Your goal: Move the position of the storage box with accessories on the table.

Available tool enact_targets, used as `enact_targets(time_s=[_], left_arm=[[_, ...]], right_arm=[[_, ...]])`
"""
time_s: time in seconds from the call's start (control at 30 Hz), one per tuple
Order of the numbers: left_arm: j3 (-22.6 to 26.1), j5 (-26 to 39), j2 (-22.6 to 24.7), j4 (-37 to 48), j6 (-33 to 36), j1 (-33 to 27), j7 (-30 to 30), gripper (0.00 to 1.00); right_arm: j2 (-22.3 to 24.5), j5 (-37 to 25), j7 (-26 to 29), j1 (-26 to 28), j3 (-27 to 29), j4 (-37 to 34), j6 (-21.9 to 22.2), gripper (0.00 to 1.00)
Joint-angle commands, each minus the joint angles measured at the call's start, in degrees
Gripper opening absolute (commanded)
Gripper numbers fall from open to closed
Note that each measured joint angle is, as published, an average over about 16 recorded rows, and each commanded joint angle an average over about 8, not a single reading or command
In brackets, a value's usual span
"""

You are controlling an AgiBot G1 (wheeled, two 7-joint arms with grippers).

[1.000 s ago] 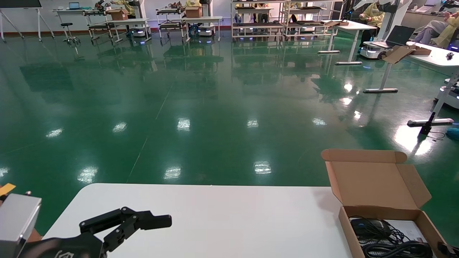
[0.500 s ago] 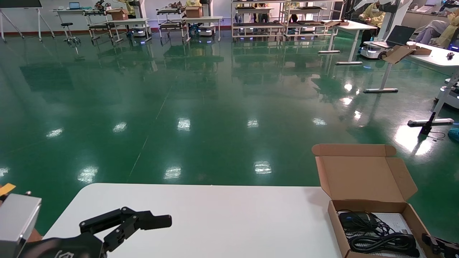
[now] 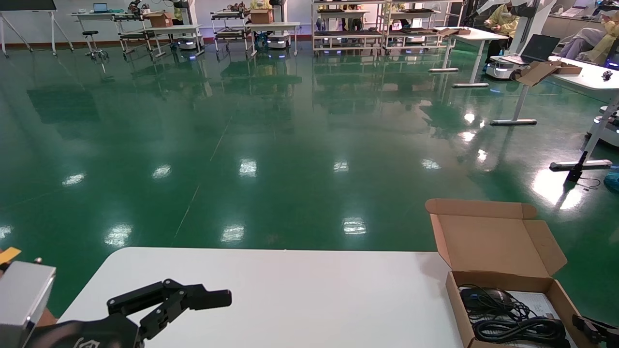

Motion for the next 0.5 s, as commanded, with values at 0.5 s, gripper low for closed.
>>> enact_targets(time_s=[0.5], left_arm=[[0.0,0.0,0.0,0.0,0.0,0.0,0.0,1.0]], right_arm=[[1.3,1.0,0.2,2.6,0.7,0.5,-2.8,1.0]])
